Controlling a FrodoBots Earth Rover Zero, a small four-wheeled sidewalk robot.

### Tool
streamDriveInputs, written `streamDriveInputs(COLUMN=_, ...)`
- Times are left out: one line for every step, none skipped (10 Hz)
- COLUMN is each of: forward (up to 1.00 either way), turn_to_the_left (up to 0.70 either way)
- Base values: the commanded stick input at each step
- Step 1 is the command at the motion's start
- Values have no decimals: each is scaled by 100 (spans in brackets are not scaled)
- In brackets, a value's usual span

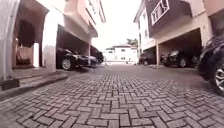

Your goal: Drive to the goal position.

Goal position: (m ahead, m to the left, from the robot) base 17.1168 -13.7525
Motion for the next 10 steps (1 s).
streamDriveInputs(forward=69, turn_to_the_left=3)
streamDriveInputs(forward=69, turn_to_the_left=3)
streamDriveInputs(forward=69, turn_to_the_left=3)
streamDriveInputs(forward=69, turn_to_the_left=3)
streamDriveInputs(forward=69, turn_to_the_left=3)
streamDriveInputs(forward=69, turn_to_the_left=3)
streamDriveInputs(forward=69, turn_to_the_left=-22)
streamDriveInputs(forward=69, turn_to_the_left=-8)
streamDriveInputs(forward=69, turn_to_the_left=3)
streamDriveInputs(forward=69, turn_to_the_left=-8)
